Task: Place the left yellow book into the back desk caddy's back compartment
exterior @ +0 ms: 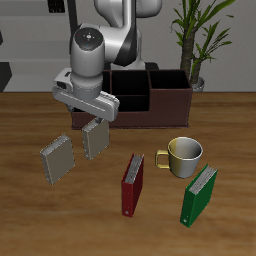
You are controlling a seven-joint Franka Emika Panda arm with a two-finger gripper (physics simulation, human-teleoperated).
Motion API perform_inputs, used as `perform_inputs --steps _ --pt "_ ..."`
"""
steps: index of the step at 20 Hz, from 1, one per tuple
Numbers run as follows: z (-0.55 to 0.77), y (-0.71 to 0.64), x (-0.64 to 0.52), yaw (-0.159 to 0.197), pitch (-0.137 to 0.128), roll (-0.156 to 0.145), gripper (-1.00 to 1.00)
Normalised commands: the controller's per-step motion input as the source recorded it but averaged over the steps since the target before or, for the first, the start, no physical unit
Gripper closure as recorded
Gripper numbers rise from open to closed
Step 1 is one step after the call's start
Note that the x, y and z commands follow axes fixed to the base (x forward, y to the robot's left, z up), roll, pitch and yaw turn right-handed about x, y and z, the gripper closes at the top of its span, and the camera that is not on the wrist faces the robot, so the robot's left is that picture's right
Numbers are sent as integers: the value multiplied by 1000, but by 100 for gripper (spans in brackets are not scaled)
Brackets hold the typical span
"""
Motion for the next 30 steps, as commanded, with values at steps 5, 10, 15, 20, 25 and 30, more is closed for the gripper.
perform_inputs --steps 5,10,15,20,25,30 --pt "-330 279 37 -21 -8 37 -100" --pt "-365 60 46 -53 34 14 -100" --pt "-262 4 33 -4 16 3 -100" --pt "-231 -136 11 -21 23 -10 100" --pt "80 18 -6 9 -6 5 100" --pt "333 124 24 19 -26 20 100"
